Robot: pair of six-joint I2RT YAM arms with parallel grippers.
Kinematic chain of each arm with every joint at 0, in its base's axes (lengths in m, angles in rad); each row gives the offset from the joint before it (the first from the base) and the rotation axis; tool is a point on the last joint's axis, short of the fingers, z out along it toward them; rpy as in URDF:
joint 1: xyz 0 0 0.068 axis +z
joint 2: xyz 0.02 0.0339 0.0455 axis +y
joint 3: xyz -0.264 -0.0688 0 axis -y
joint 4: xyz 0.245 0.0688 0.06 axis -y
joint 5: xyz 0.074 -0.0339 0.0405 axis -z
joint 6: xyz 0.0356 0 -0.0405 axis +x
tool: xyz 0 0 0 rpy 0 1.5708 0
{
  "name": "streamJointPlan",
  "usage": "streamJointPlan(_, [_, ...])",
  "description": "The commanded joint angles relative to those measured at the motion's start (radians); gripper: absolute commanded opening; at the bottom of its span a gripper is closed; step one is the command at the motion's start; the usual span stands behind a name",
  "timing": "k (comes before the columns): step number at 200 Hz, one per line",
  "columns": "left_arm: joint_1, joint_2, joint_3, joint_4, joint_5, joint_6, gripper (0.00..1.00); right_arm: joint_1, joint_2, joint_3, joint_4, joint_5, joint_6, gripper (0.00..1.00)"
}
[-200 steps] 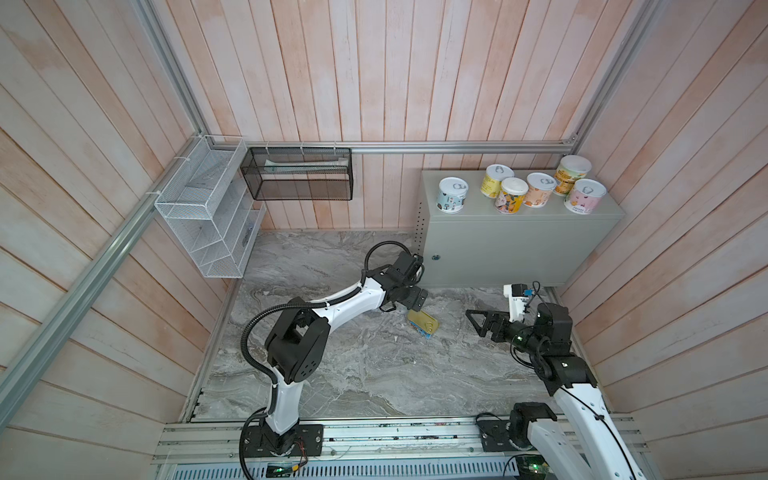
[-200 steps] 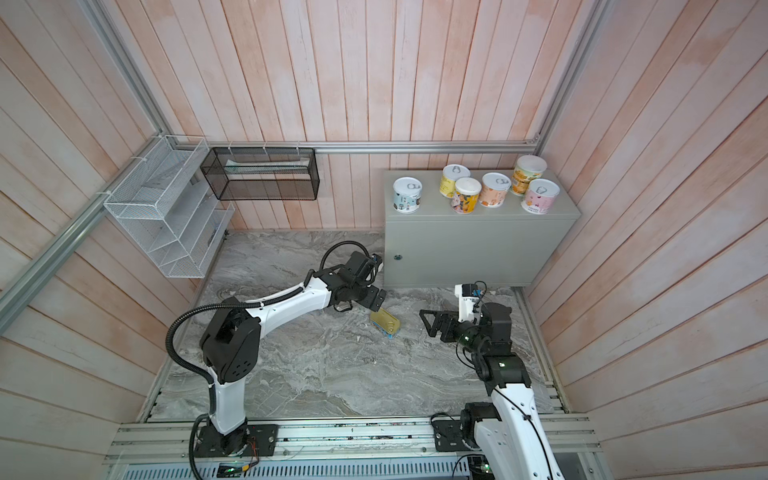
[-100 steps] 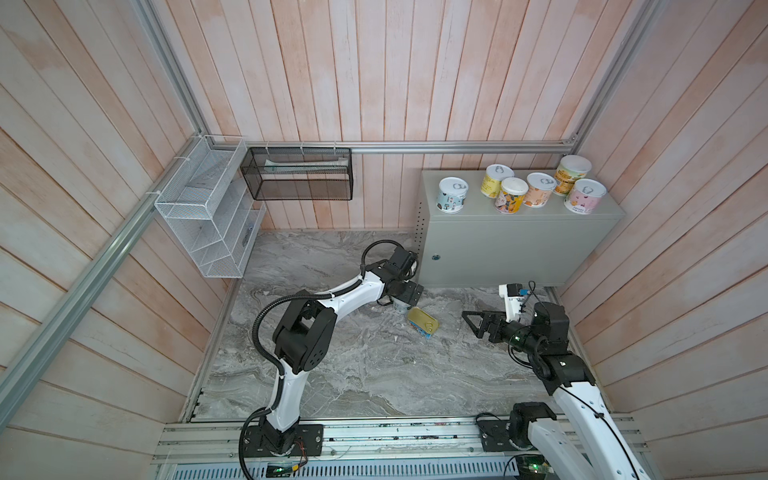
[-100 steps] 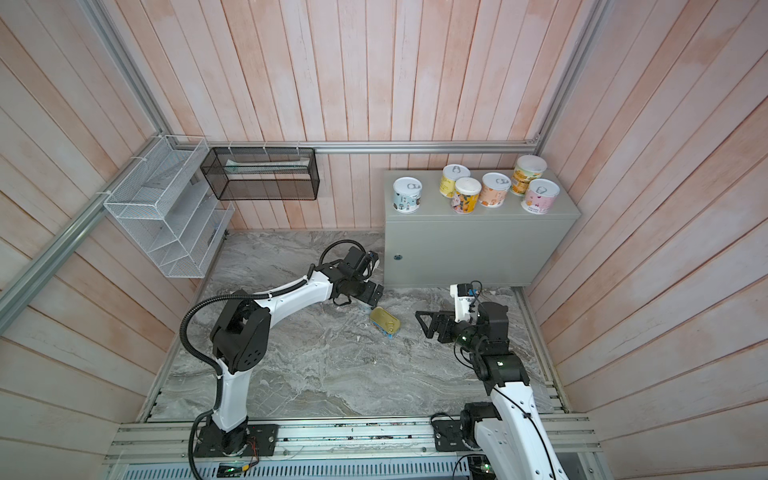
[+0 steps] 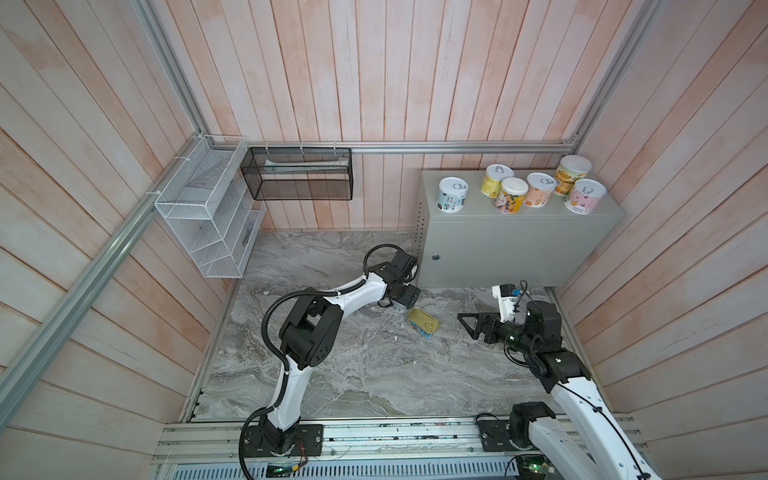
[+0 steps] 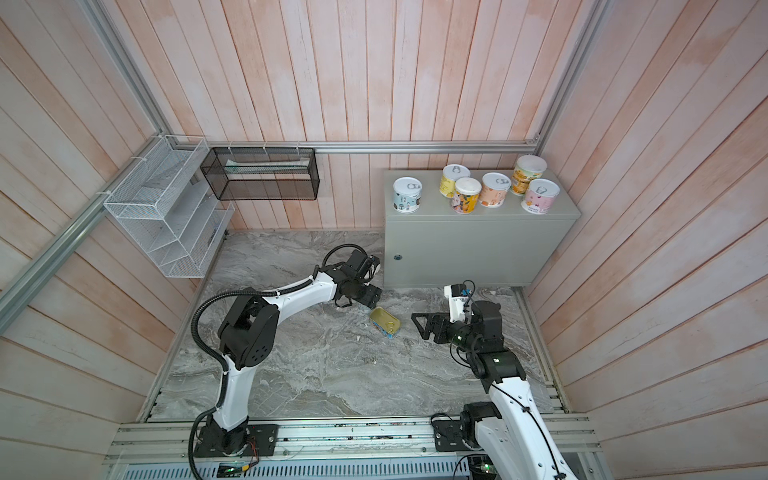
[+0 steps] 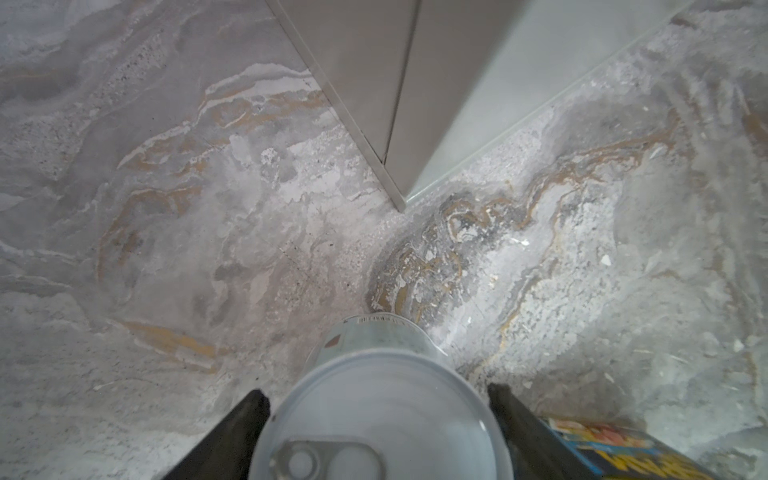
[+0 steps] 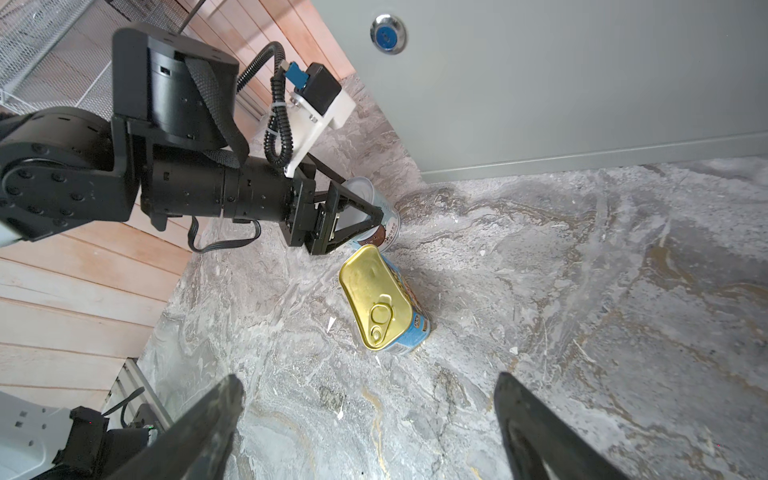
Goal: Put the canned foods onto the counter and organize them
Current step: 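Close the left gripper on the white-lid coconut-print can on the floor, then lift the coconut can toward the right gripper while the right gripper closes on it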
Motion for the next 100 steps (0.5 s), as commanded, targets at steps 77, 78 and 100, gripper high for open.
streamJointPlan(77, [0.075, -0.104, -0.056, -0.002, 0.06, 0.019, 0.54, 0.319, 0.068, -0.019, 0.278, 0.221, -0.093, 0.94])
streamJointPlan(78, [0.075, -0.107, -0.056, -0.003, 0.062, 0.019, 0.54, 0.325, 0.07, -0.02, 0.281, 0.225, -0.096, 0.94])
streamJointPlan(100, [0.097, -0.168, -0.063, -0.039, 0.147, -0.03, 0.52, 0.451, 0.127, -0.036, 0.369, 0.308, -0.176, 0.94])
